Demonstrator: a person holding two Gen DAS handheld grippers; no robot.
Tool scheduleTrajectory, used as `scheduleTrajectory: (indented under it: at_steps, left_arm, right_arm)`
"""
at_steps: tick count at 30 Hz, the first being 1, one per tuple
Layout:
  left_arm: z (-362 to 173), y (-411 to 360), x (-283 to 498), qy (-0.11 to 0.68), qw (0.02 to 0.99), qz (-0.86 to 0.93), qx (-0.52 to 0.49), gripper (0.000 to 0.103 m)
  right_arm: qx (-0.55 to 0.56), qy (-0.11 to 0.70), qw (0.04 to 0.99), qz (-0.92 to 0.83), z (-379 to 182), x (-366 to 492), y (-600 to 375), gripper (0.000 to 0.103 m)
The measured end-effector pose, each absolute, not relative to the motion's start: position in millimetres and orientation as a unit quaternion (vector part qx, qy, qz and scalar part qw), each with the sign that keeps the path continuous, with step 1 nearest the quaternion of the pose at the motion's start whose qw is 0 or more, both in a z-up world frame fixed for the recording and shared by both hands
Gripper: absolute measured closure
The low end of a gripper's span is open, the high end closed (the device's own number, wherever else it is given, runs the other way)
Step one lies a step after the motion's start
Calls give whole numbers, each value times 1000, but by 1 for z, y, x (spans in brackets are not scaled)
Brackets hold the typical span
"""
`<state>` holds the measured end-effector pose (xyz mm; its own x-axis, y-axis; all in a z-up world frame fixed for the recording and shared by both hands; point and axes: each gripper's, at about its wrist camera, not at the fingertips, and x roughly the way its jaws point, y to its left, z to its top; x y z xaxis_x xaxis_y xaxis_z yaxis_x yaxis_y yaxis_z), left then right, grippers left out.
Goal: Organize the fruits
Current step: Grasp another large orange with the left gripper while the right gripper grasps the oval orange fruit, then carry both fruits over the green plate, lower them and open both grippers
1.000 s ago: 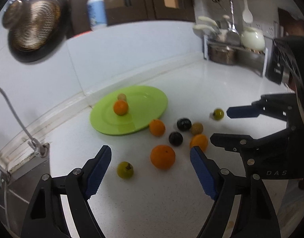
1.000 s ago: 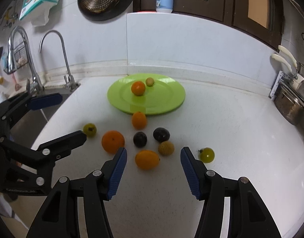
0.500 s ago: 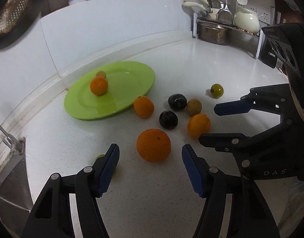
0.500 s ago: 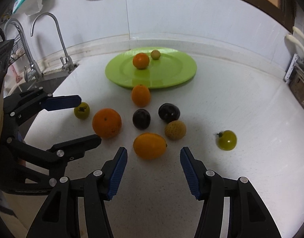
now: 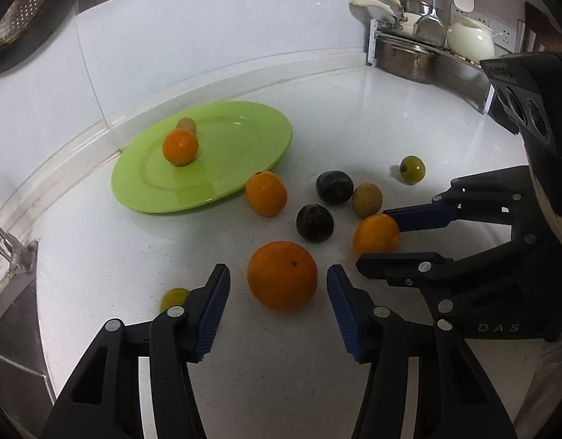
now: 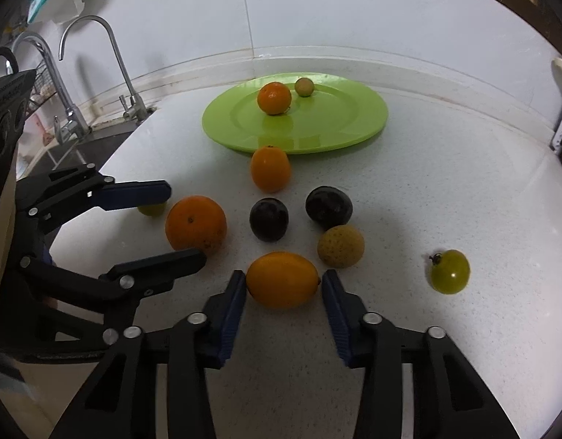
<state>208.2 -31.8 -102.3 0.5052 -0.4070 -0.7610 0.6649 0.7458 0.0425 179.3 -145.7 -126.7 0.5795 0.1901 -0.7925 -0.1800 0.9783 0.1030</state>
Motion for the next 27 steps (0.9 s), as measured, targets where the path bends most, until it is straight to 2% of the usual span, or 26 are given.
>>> scheduleTrajectory:
  at_steps: [6, 13, 27]
  left_arm:
    - [-104, -37, 209, 391, 855, -299, 163, 63]
    - [-97, -37, 202, 402, 860, -282, 138, 63]
    - [-50, -40, 179, 373, 889, -242, 108, 63]
  right_arm:
    - [18, 446, 887, 113, -126, 179, -152, 62]
    - [14, 435, 891, 126, -120, 174, -156, 62]
    - [5, 389, 909, 149, -78, 161, -168, 62]
